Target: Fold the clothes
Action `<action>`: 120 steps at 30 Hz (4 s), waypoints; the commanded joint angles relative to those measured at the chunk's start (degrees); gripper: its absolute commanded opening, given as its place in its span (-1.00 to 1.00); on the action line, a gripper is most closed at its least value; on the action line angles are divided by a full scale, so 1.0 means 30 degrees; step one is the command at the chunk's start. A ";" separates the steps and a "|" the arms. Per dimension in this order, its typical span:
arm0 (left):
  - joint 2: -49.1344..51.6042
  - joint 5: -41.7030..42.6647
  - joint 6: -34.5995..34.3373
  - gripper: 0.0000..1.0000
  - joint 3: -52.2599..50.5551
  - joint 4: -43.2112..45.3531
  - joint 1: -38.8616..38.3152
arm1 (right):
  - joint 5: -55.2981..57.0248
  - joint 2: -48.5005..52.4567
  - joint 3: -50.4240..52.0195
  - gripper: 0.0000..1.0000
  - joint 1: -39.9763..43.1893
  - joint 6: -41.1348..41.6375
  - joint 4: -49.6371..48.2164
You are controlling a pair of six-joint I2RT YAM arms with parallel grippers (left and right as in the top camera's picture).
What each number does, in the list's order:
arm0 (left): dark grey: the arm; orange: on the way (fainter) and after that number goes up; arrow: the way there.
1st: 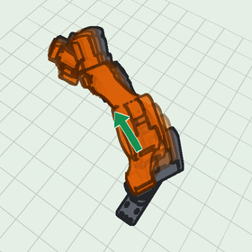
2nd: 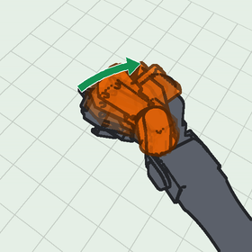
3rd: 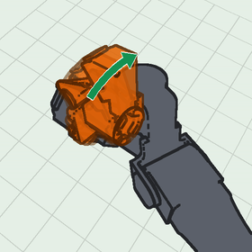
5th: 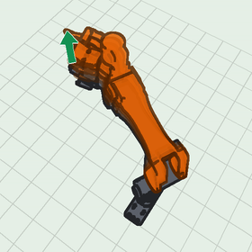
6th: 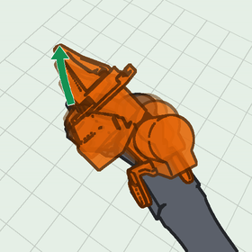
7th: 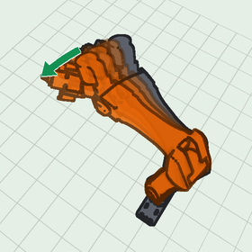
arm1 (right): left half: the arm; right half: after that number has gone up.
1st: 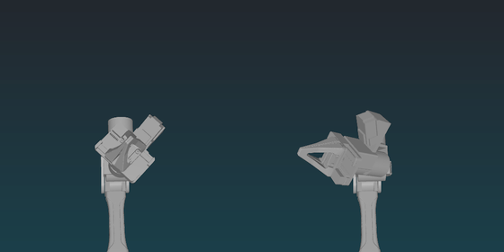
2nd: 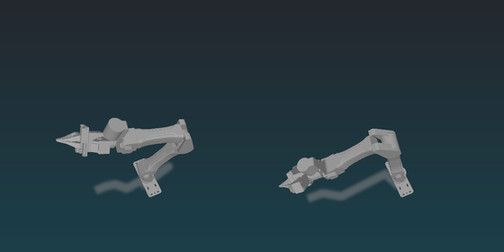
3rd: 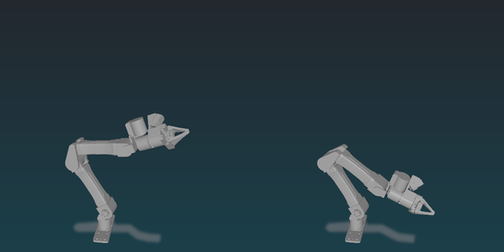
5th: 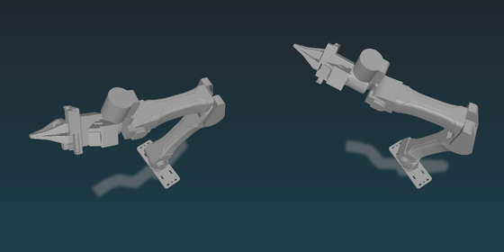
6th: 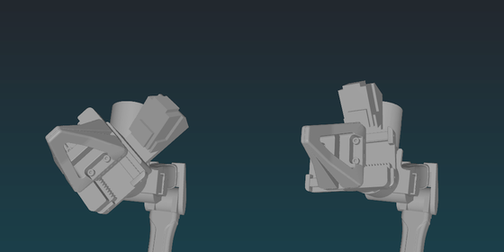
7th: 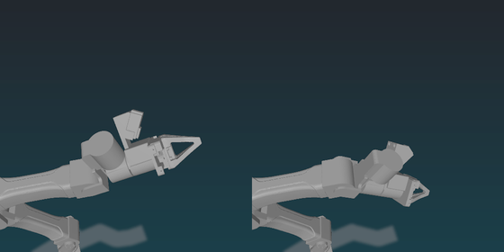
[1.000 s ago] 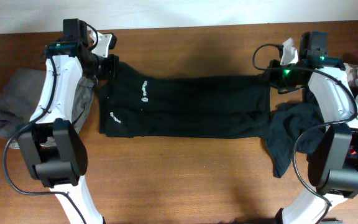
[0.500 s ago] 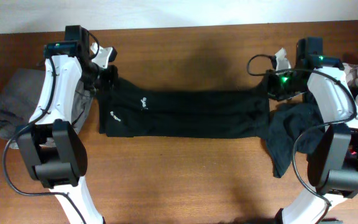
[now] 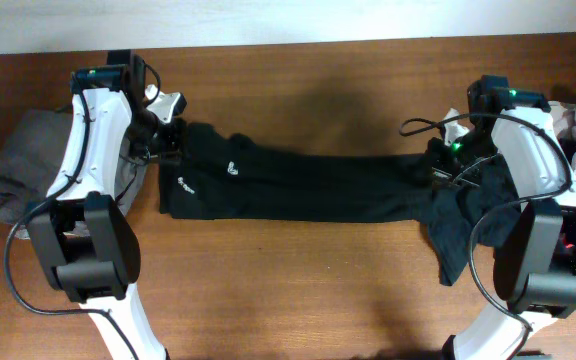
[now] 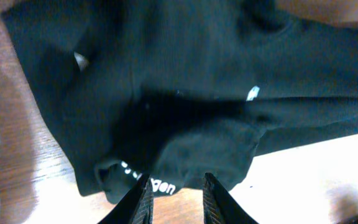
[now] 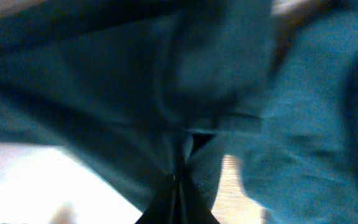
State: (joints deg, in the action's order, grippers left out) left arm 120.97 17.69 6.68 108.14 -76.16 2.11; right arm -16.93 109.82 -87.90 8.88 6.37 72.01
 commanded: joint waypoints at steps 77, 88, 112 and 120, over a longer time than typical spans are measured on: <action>0.0342 -0.2142 0.0488 -0.99 0.0852 0.3308 -0.1020 | -0.0641 -0.0590 -0.0204 -0.17 -0.0765 0.0321 -0.1814; 0.0342 -0.1180 0.0503 -0.94 0.0867 -0.0656 -0.1020 | -0.0634 -0.0590 -0.0204 -0.16 -0.0765 0.0328 -0.1807; 0.0342 -0.6404 -0.1246 -0.98 0.0313 -0.3774 -0.1020 | -0.0568 -0.0576 -0.0204 -0.16 -0.0758 0.0321 -0.1800; -0.0612 -0.7366 -0.1945 -0.90 0.1435 -0.3308 -0.1020 | -0.0561 -0.0576 -0.0204 -0.16 -0.0758 0.0321 -0.1800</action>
State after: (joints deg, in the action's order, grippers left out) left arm 123.20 -0.67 3.36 109.80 -86.89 -1.06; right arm -18.33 109.82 -87.90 7.11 7.51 66.43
